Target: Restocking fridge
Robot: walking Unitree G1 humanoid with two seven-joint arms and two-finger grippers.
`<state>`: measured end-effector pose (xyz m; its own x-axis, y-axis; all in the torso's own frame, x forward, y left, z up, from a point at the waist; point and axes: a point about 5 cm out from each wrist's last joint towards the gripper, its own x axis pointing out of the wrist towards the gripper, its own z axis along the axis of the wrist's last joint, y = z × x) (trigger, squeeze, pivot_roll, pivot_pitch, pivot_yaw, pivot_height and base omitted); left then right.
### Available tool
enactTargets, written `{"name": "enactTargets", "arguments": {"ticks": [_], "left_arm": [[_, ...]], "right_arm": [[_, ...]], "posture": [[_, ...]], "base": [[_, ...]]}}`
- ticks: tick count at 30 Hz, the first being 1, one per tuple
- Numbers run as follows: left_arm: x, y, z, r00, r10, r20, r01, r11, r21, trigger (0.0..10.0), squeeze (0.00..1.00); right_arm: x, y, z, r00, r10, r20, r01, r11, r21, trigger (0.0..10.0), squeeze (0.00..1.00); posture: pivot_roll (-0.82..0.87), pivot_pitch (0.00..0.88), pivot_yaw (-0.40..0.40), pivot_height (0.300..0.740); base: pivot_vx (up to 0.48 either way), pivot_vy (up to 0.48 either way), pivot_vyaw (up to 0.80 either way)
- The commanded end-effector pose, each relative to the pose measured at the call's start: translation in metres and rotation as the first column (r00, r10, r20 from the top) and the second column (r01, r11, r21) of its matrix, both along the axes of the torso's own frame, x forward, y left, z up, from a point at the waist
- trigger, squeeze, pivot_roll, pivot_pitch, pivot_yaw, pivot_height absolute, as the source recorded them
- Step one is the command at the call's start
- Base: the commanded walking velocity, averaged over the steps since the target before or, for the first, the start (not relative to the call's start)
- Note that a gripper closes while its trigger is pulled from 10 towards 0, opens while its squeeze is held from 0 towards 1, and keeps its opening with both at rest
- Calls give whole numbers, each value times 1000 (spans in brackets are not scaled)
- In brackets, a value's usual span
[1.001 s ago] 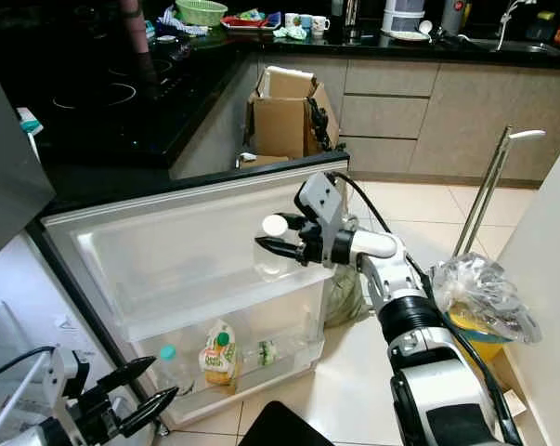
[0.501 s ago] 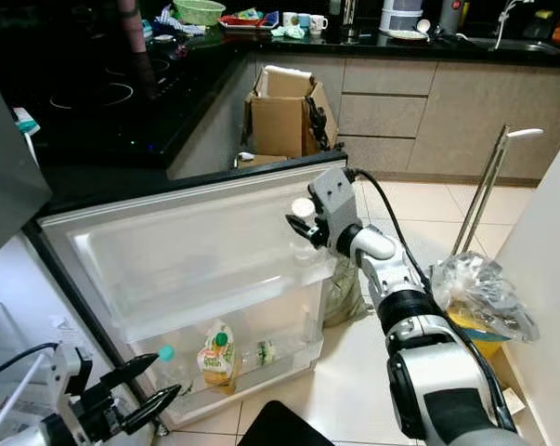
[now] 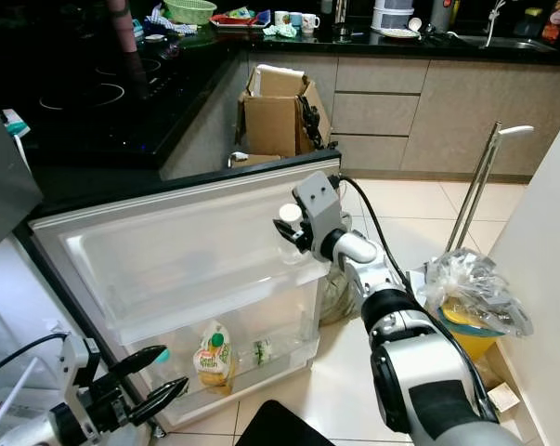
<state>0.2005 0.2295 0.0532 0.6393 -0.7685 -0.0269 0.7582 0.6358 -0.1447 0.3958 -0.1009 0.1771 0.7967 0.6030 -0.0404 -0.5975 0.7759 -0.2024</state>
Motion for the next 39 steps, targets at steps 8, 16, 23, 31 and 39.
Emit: {"name": "enactTargets", "arguments": {"ticks": [8, 16, 23, 31, 39], "left_arm": [[13, 3, 8, 998, 14, 55, -15, 1000, 18, 10000, 0], [31, -1, 24, 993, -4, 114, 0, 1000, 29, 10000, 0], [42, -6, 36, 988, -42, 146, 38, 999, 33, 10000, 0], [39, -2, 36, 989, -66, 129, 59, 997, 58, 10000, 0], [40, 1, 42, 988, -60, 141, 51, 996, 71, 10000, 0]], "right_arm": [[9, -7, 25, 996, -60, 68, 56, 997, 49, 10000, 0], [10, -6, 31, 995, -64, 82, 58, 996, 72, 10000, 0], [10, -1, 34, 995, -52, 85, 42, 993, 109, 10000, 0], [5, 13, 31, 997, 49, 61, -59, 981, 184, 10000, 0], [3, 22, 31, 994, 75, 82, -88, 982, 168, 10000, 0]], "posture": [[47, 0, -71, 740], [72, 6, -50, 740], [68, 35, -20, 740], [67, 61, 5, 740], [71, 96, -8, 740]], "base": [[0, 0, 0], [0, 0, 0], [0, 0, 0], [0, 0, 0], [0, 0, 0]]}}
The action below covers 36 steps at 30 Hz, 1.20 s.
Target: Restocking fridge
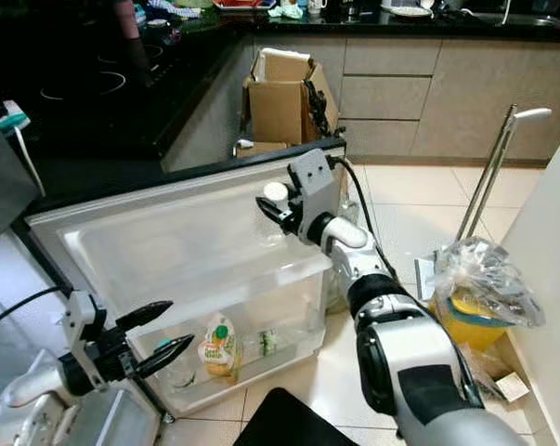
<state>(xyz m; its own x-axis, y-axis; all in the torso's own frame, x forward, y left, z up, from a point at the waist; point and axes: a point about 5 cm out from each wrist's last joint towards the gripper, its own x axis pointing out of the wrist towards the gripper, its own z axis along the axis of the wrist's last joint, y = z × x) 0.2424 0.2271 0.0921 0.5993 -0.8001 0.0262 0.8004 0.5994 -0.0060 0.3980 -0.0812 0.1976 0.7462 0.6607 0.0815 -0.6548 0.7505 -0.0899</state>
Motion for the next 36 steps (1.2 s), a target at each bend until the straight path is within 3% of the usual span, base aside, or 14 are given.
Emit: {"name": "enactTargets", "arguments": {"ticks": [1, 13, 22, 29, 36], "left_arm": [[-2, 1, 3, 1000, -7, 3, 7, 1000, 19, 10000, 0], [-2, -19, 4, 999, -50, 15, 50, 999, -16, 10000, 0], [-8, -21, 3, 998, -62, 2, 62, 998, -19, 10000, 0], [-10, -28, 5, 996, -84, -4, 84, 996, -25, 10000, 0], [-10, -28, 5, 996, -90, -10, 90, 996, -25, 10000, 0]], "right_arm": [[1, 3, 10, 998, -4, 55, 3, 1000, 4, 10000, 0], [-1, 6, 5, 998, 8, 55, -6, 1000, -29, 10000, 0], [-1, 6, 1, 996, -29, 82, 36, 996, -87, 10000, 0], [-4, 6, -15, 993, -67, 94, 84, 978, -193, 10000, 0], [-4, 2, -18, 991, -87, 98, 107, 969, -224, 10000, 0]], "posture": [[71, 107, -13, 740], [86, 166, -37, 740], [81, 180, -22, 740], [86, 189, -10, 740], [82, 192, -4, 740]], "base": [[0, 0, 0], [0, 0, 0], [0, 0, 0], [0, 0, 0], [0, 0, 0]]}}
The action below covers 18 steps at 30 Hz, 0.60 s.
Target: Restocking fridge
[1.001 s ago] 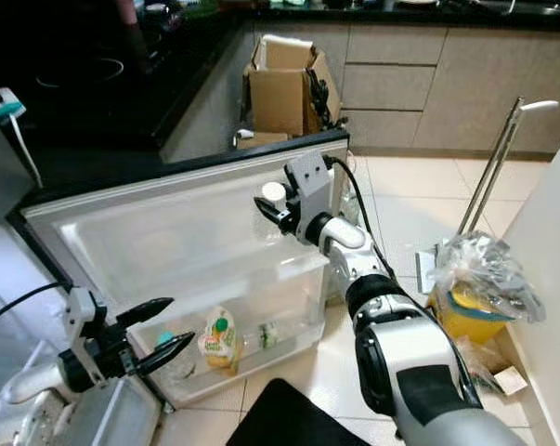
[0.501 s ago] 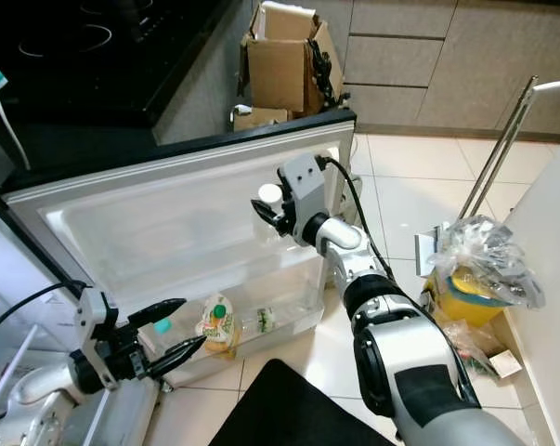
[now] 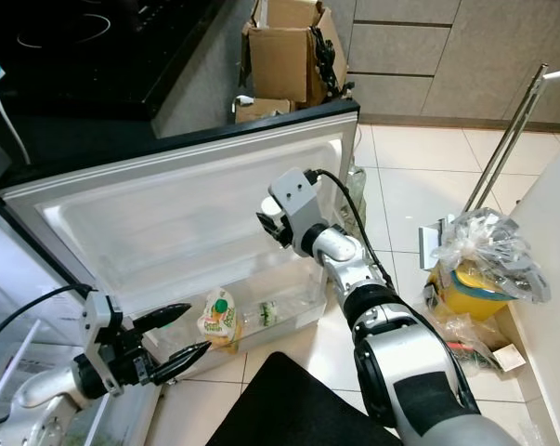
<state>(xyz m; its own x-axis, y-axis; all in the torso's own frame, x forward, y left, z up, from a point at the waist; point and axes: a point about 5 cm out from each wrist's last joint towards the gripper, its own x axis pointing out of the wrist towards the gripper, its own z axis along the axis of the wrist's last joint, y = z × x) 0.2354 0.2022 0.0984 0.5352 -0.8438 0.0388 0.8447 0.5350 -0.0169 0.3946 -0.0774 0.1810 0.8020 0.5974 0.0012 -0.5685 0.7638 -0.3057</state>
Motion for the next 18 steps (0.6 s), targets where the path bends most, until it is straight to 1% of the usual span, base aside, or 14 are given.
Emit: {"name": "enactTargets", "arguments": {"ticks": [1, 3, 5, 11, 15, 18], "left_arm": [[-3, -3, -1, 1000, -13, -10, 13, 1000, -6, 10000, 0], [-3, -3, -1, 1000, -14, -11, 14, 1000, -6, 10000, 0], [-2, -4, -1, 1000, -17, -11, 17, 1000, -6, 10000, 0], [0, -5, 0, 1000, -21, -13, 21, 1000, -3, 10000, 0], [1, -7, 0, 1000, -26, -11, 26, 1000, -4, 10000, 0], [2, -8, -1, 999, -30, -12, 30, 1000, -5, 10000, 0]], "right_arm": [[-1, -2, -2, 1000, -8, 10, 8, 1000, -16, 10000, 0], [-1, -3, -4, 1000, -11, 6, 11, 1000, -19, 10000, 0], [-1, -3, -9, 1000, -18, -10, 18, 998, -60, 10000, 0], [-4, -2, -20, 999, -18, -50, 12, 994, -113, 10000, 0], [-6, -1, -26, 997, -2, -83, -9, 991, -132, 10000, 0], [-6, -1, -26, 996, 9, -93, -21, 991, -132, 10000, 0]], "posture": [[82, 192, -4, 740], [82, 190, -1, 740], [80, 186, 6, 740], [77, 180, 8, 740], [75, 174, 10, 740], [70, 169, 10, 740]], "base": [[0, 0, 0], [0, 0, 0], [0, 0, 0], [0, 0, 0], [0, 0, 0], [0, 0, 0]]}}
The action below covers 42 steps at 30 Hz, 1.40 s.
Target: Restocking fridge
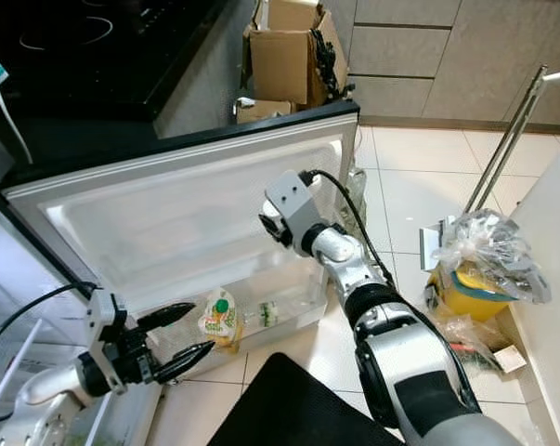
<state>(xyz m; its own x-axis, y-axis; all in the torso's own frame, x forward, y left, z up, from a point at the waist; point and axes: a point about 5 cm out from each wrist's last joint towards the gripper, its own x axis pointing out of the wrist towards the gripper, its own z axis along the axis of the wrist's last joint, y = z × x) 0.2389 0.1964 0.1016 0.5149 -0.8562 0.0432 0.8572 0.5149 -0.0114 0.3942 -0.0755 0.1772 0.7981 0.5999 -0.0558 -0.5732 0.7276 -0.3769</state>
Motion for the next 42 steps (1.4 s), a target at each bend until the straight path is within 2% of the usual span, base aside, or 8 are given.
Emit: {"name": "enactTargets", "arguments": {"ticks": [1, 29, 36, 42], "left_arm": [[-1, -2, -4, 1000, -7, -20, 7, 1000, -3, 10000, 0], [14, -9, -4, 999, -35, -5, 35, 999, -1, 10000, 0], [15, -10, -4, 999, -42, -1, 42, 999, -1, 10000, 0], [15, -9, -4, 999, -42, -1, 42, 999, -2, 10000, 0]], "right_arm": [[-6, -3, -22, 995, 8, -98, -12, 999, -35, 10000, 0], [-11, 1, -20, 970, 186, -154, -197, 979, -60, 10000, 0], [-6, -7, -21, 985, 89, -147, -104, 989, -101, 10000, 0], [-11, -7, -33, 976, 105, -192, -131, 983, -130, 10000, 0]], "posture": [[68, 166, 10, 740], [33, 118, 23, 740], [30, 119, 25, 740], [30, 120, 23, 740]], "base": [[0, 0, 0], [0, 0, 0], [0, 0, 0], [0, 0, 0]]}}
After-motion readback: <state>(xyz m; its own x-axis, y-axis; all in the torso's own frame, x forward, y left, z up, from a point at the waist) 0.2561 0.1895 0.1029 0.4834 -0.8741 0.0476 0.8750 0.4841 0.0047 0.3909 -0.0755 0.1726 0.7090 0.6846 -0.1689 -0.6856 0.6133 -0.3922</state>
